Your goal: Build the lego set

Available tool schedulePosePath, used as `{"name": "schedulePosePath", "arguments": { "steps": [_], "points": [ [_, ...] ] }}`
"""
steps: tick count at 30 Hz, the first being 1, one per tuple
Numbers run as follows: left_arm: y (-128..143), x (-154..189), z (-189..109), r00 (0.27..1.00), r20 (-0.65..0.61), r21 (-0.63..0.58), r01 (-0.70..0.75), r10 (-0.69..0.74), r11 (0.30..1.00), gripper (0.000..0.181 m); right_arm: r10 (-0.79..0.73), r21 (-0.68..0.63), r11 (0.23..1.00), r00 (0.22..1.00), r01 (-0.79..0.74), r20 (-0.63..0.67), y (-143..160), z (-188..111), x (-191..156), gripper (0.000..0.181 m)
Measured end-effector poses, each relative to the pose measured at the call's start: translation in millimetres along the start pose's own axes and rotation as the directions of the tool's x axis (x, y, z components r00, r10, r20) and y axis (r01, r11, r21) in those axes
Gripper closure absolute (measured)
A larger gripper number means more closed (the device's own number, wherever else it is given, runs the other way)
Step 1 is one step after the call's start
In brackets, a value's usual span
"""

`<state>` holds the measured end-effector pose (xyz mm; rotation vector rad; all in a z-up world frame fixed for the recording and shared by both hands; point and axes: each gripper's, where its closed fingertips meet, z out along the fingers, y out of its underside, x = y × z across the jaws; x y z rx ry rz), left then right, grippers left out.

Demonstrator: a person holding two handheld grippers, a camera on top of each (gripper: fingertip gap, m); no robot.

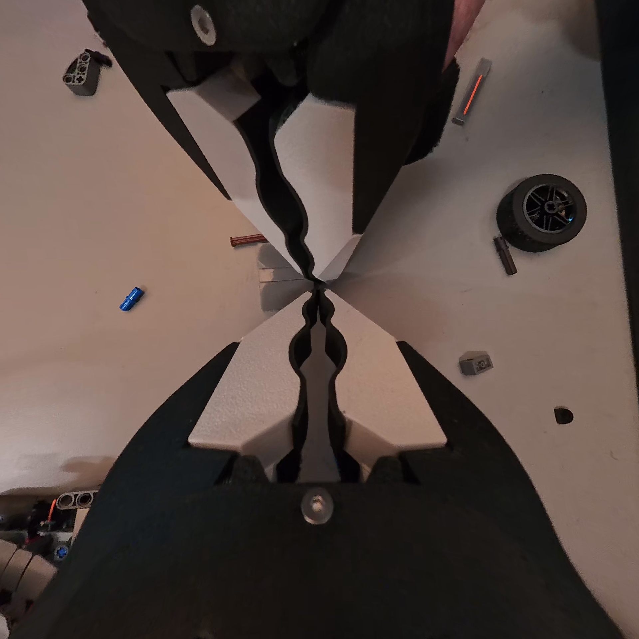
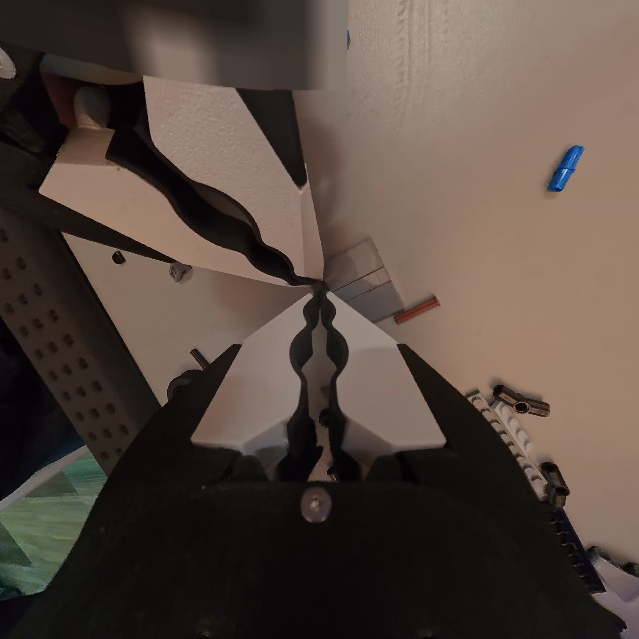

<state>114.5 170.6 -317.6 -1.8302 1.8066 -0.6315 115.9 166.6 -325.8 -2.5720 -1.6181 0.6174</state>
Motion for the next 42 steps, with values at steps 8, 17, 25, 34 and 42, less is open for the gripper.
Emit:
{"name": "schedulePosePath", "arguments": {
  "steps": [8, 17, 25, 34, 42],
  "points": [
    [1, -1, 1, 1.0, 0.006, -0.002, -0.007, 0.007, 1.0, 0.181, 0.003, -0.011, 1.0, 1.0, -0.003, 0.002, 2, 2, 0, 0.181],
    [0, 0, 2, 0.999, 0.008, -0.005, -0.036, 0.036, 0.999, 0.181, 0.001, -0.015, 1.0, 1.0, -0.001, 0.003, 4, -4, -2, 0.181],
    [-2, 2, 5, 0.998, 0.008, -0.012, -0.055, 0.055, 0.998, 0.181, 0.037, 0.066, 0.997, 0.999, -0.035, -0.04, -1, -22, 14, 0.181],
    [-4, 2, 7, 0.995, 0.019, -0.052, -0.097, 0.098, 0.994, 0.181, 0.055, 0.054, 0.997, 0.998, -0.056, 0.016, 1, -9, 12, 0.181],
    [-7, 9, 17, 0.988, 0.01, -0.091, -0.149, 0.151, 0.985, 0.181, 0.063, 0.063, 0.996, 0.997, -0.066, 0.044, 0, -8, 10, 0.181]
  ]
}}
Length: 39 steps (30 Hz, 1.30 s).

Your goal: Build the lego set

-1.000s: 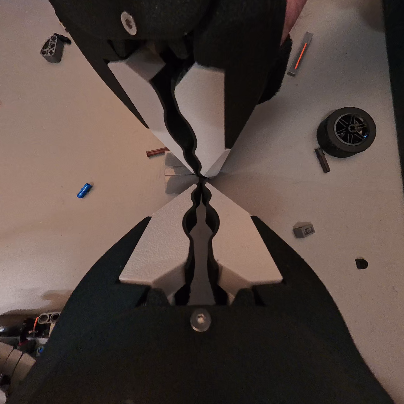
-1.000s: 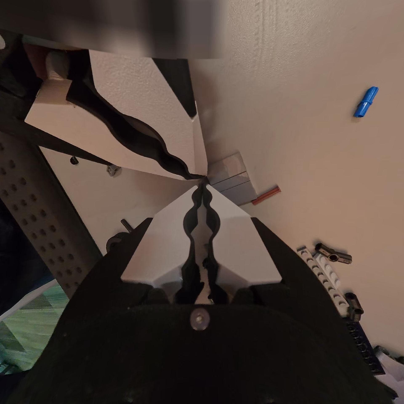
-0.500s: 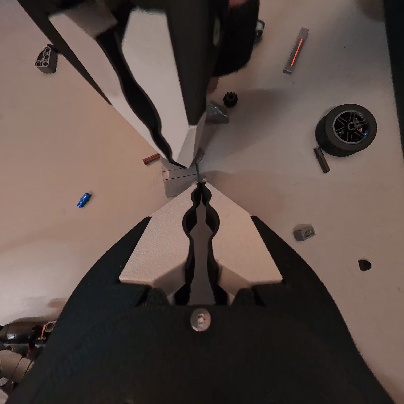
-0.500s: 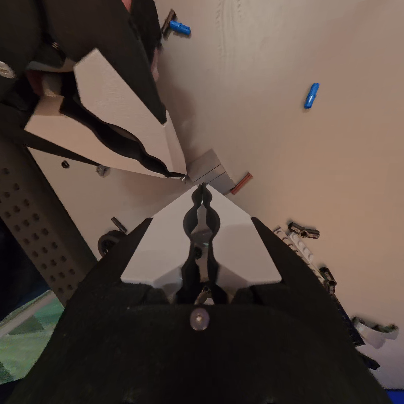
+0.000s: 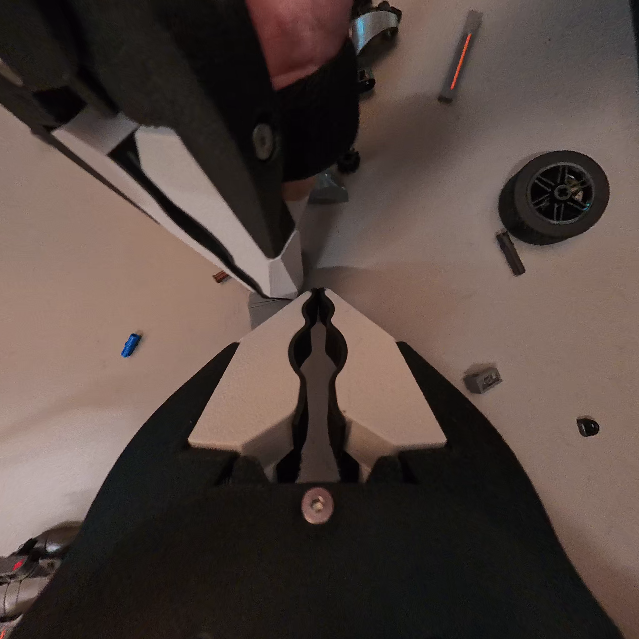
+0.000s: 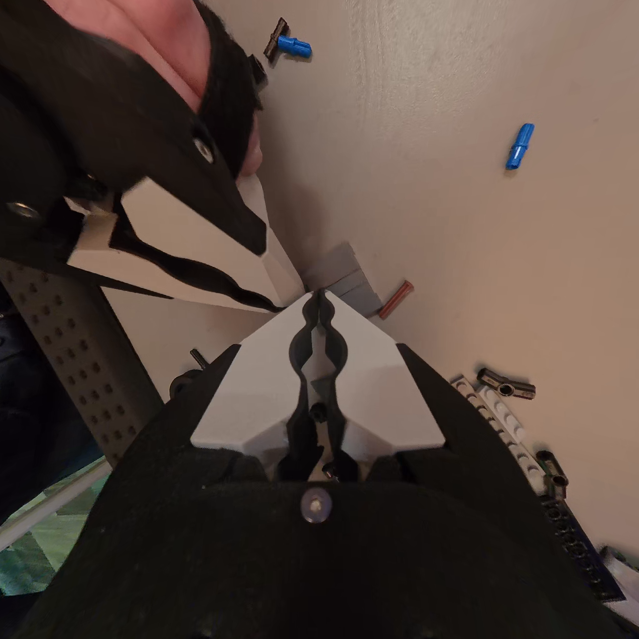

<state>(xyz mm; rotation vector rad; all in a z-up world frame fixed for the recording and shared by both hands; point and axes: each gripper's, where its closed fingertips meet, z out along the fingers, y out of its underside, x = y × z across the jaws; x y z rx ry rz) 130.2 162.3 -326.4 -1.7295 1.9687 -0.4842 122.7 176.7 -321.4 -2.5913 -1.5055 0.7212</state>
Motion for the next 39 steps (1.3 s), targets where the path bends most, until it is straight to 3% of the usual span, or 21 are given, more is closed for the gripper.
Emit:
{"name": "schedulePosePath", "arguments": {
  "steps": [6, 14, 28, 31, 37, 39],
  "points": [
    [2, 3, -1, 0.999, 0.015, -0.016, -0.044, 0.044, 0.999, 0.181, -0.009, 0.003, 1.0, 1.0, 0.009, 0.006, 0, 0, 0, 0.181],
    [-3, -6, -20, 0.997, -0.059, 0.114, 0.064, -0.057, 0.991, 0.181, -0.009, 0.005, 1.0, 1.0, 0.009, 0.011, 0, 0, 0, 0.181],
    [9, -7, -22, 0.998, -0.044, 0.046, 0.036, -0.034, 0.998, 0.181, -0.024, 0.001, 1.0, 0.999, 0.024, 0.029, 0, -1, -4, 0.181],
    [8, 7, -26, 0.994, -0.109, 0.045, 0.017, -0.012, 0.999, 0.181, -0.039, 0.007, 0.999, 0.999, 0.039, 0.027, -1, -3, -6, 0.18],
    [10, 26, -16, 0.988, -0.134, -0.001, -0.072, 0.072, 0.997, 0.158, -0.048, -0.009, 0.999, 0.999, 0.049, 0.012, 1, -1, -4, 0.181],
    [12, 26, -11, 0.99, -0.121, -0.023, -0.08, 0.077, 0.996, 0.158, -0.047, -0.01, 0.999, 0.999, 0.047, 0.01, 2, -2, -3, 0.181]
  ]
}}
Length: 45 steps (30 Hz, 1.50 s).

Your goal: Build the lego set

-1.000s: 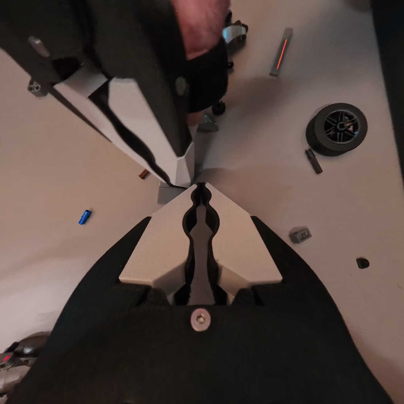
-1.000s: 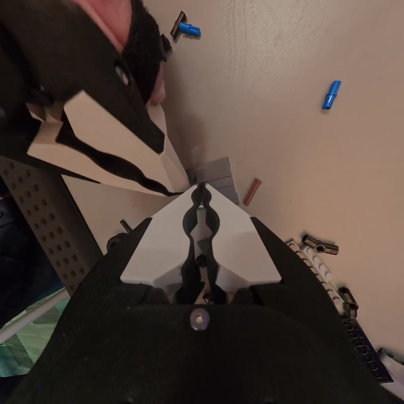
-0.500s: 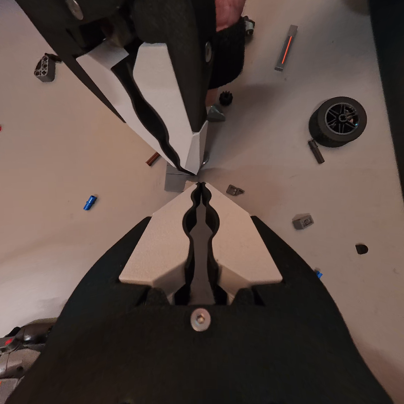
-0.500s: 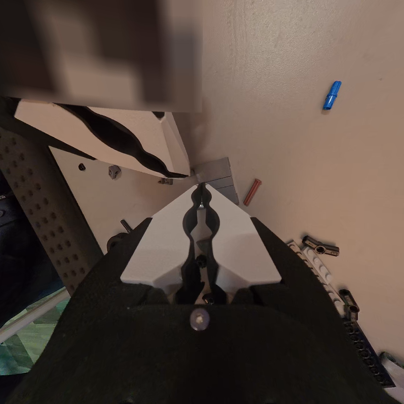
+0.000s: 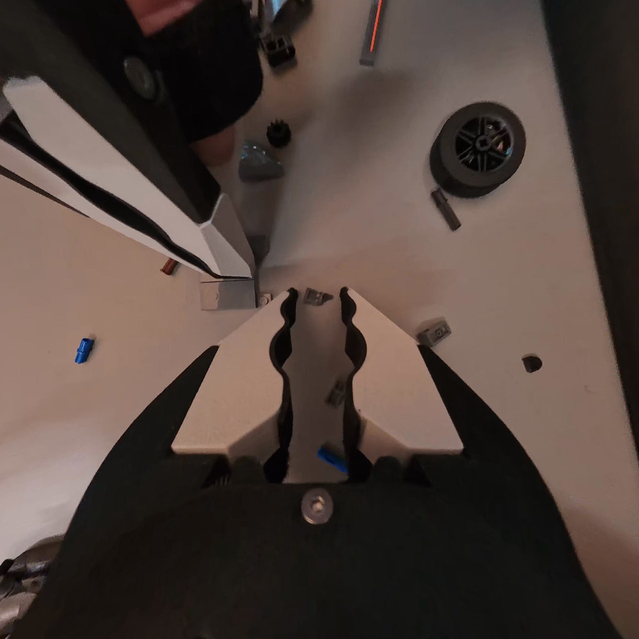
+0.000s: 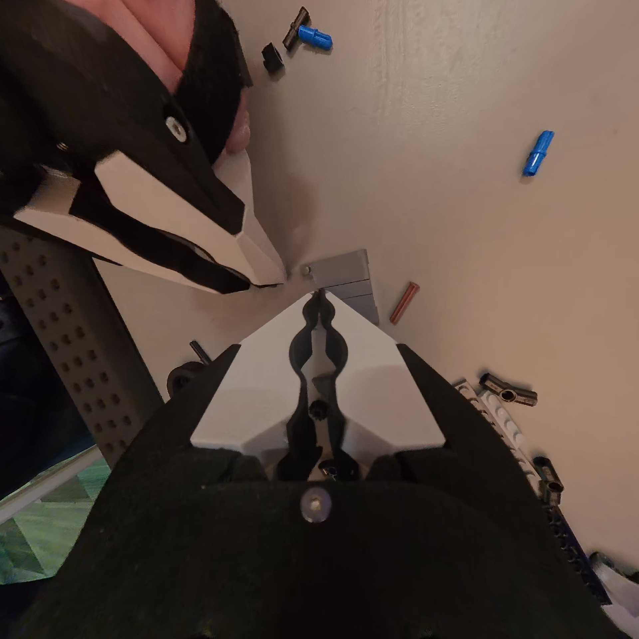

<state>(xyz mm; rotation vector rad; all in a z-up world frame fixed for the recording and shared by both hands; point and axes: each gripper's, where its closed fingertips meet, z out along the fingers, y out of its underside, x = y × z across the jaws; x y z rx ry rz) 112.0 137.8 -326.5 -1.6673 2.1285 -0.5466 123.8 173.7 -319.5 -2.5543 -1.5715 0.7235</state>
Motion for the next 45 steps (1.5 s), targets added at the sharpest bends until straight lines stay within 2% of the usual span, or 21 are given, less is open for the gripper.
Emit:
{"name": "schedulePosePath", "arguments": {
  "steps": [4, 11, 14, 17, 20, 22, 25, 27, 34, 38, 42, 45],
  "points": [
    [1, 0, 1, 1.0, -0.007, 0.002, 0.003, -0.003, 1.0, 0.167, -0.004, 0.003, 1.0, 1.0, 0.004, -0.001, 0, -1, 0, 0.181],
    [2, -2, -2, 0.999, -0.031, 0.032, 0.041, -0.04, 0.999, 0.168, -0.032, 0.049, 0.998, 0.999, 0.032, 0.001, -8, -8, -4, 0.181],
    [-7, -5, -14, 0.994, -0.068, 0.135, 0.092, -0.083, 0.987, 0.168, -0.056, 0.115, 0.992, 0.998, 0.053, 0.028, -18, -17, -12, 0.181],
    [-23, -21, -43, 0.99, -0.046, 0.312, 0.139, -0.132, 0.94, 0.168, -0.052, 0.216, 0.976, 0.997, 0.038, 0.062, -30, -32, -15, 0.181],
    [-44, -46, -93, 0.98, 0.155, 0.514, 0.029, -0.126, 0.857, 0.168, -0.033, 0.376, 0.926, 0.986, -0.03, 0.162, -47, -56, -19, 0.178],
    [-54, -55, -127, 0.94, 0.322, 0.568, -0.099, -0.11, 0.817, 0.169, -0.074, 0.499, 0.863, 0.959, -0.076, 0.275, -61, -80, -30, 0.17],
    [-65, -53, -154, 0.877, 0.475, 0.566, -0.239, -0.075, 0.789, 0.168, -0.229, 0.682, 0.722, 0.891, -0.115, 0.393, -81, -125, -57, 0.169],
    [-72, -51, -162, 0.834, 0.548, 0.551, -0.302, -0.064, 0.778, 0.168, -0.306, 0.744, 0.654, 0.851, -0.138, 0.426, -85, -145, -71, 0.168],
    [-90, -37, -178, 0.752, 0.659, 0.513, -0.427, -0.022, 0.745, 0.169, -0.387, 0.742, 0.639, 0.749, -0.202, 0.538, -85, -157, -89, 0.169],
    [-99, -30, -187, 0.75, 0.661, 0.54, -0.449, -0.028, 0.711, 0.169, -0.459, 0.762, 0.622, 0.705, -0.18, 0.541, -82, -166, -104, 0.174],
    [-101, -29, -190, 0.735, 0.677, 0.536, -0.465, -0.029, 0.704, 0.168, -0.476, 0.794, 0.595, 0.744, -0.12, 0.469, -83, -168, -105, 0.175],
    [-94, -35, -182, 0.743, 0.669, 0.515, -0.449, -0.014, 0.73, 0.167, -0.406, 0.783, 0.619, 0.83, -0.058, 0.383, -85, -155, -90, 0.176]
  ]
}}
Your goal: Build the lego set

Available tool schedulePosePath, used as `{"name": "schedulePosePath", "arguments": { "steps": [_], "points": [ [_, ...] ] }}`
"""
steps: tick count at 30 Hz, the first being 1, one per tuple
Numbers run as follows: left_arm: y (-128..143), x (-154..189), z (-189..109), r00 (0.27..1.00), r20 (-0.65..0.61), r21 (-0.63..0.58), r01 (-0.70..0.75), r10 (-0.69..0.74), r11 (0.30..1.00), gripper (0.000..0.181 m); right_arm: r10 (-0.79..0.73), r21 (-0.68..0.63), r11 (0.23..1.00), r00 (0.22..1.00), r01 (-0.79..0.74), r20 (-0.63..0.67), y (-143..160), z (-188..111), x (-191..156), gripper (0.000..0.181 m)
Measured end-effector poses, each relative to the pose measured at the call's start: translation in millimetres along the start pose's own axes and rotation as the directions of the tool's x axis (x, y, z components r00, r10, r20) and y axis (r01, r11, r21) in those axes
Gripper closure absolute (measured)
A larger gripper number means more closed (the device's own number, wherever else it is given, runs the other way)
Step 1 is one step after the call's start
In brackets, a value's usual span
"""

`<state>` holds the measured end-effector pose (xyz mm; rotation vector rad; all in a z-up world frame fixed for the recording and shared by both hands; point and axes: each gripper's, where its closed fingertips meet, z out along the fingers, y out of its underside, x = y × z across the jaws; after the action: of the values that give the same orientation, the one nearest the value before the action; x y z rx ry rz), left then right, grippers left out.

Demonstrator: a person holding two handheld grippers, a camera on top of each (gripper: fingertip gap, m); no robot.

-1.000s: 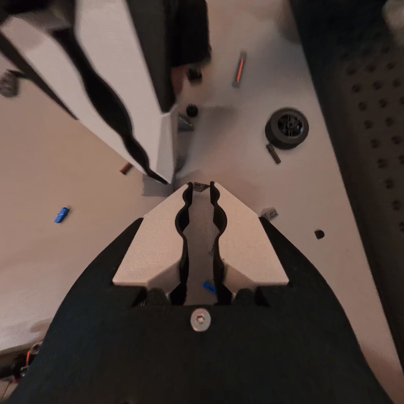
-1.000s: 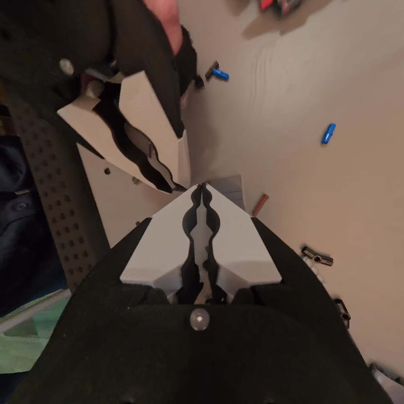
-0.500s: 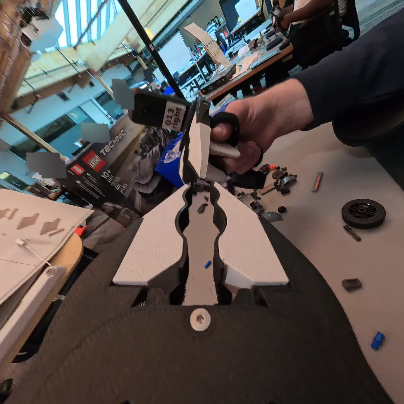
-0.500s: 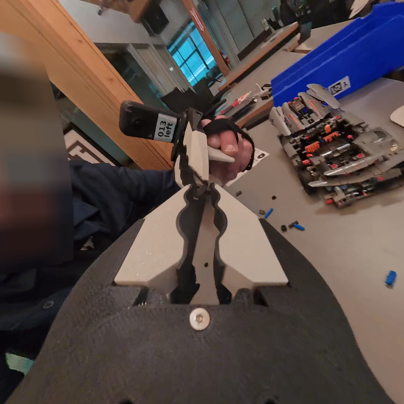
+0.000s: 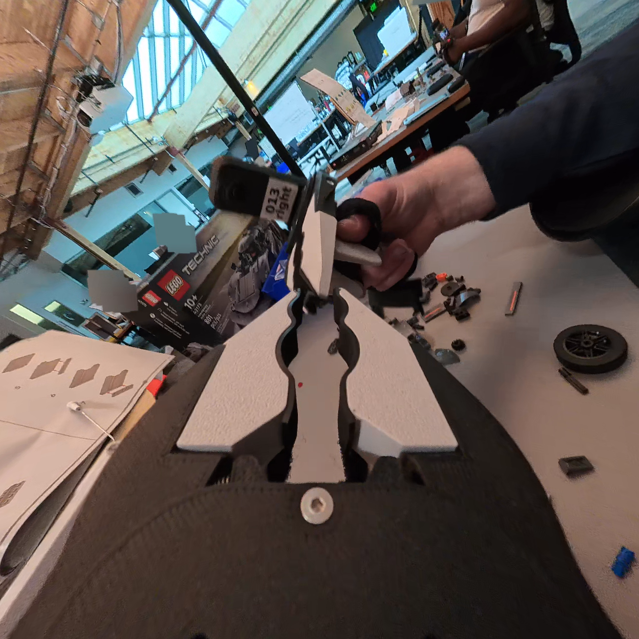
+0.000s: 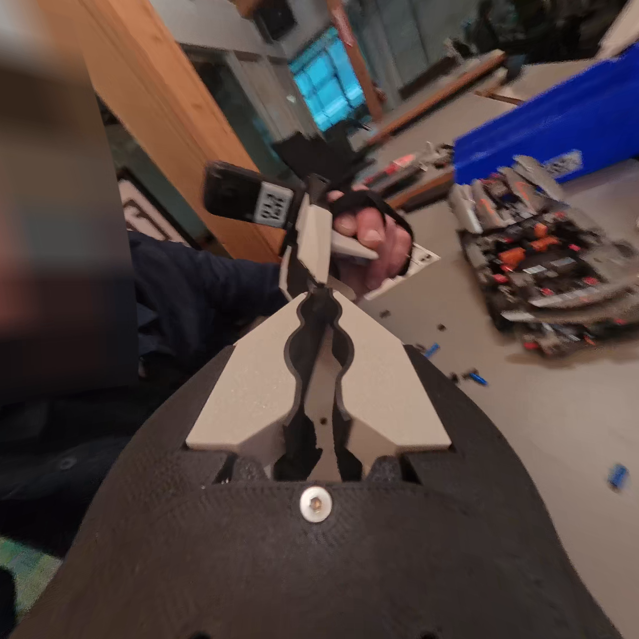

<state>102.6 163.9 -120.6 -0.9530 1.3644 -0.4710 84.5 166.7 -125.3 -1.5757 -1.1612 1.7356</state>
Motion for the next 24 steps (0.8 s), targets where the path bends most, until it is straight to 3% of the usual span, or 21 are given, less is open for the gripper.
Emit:
{"name": "schedulePosePath", "arguments": {
  "steps": [3, 5, 8, 11, 16, 24],
  "points": [
    [24, 4, 2, 0.996, -0.076, -0.069, 0.049, -0.054, 0.996, 0.159, -0.03, -0.187, 0.982, 0.977, -0.01, -0.209, 31, -5, 34, 0.176],
    [42, 15, 2, 0.977, -0.175, -0.123, 0.098, -0.119, 0.988, 0.162, -0.105, -0.37, 0.929, 0.94, -0.024, -0.325, 62, -9, 55, 0.176],
    [76, 25, 7, 0.95, -0.219, -0.241, 0.169, -0.223, 0.956, 0.163, -0.204, -0.597, 0.8, 0.907, -0.062, -0.368, 107, -10, 72, 0.176],
    [112, 33, 13, 0.956, -0.194, -0.375, 0.135, -0.22, 0.917, 0.163, -0.296, -0.727, 0.682, 0.881, -0.075, -0.369, 134, -10, 82, 0.176],
    [159, 57, 21, 0.927, -0.196, -0.547, 0.168, -0.32, 0.82, 0.165, -0.385, -0.831, 0.547, 0.849, -0.105, -0.361, 159, -15, 91, 0.176],
    [184, 84, 14, 0.877, -0.273, -0.648, 0.136, -0.396, 0.749, 0.17, -0.407, -0.849, 0.511, 0.833, -0.132, -0.374, 165, -17, 96, 0.175]
  ]
}}
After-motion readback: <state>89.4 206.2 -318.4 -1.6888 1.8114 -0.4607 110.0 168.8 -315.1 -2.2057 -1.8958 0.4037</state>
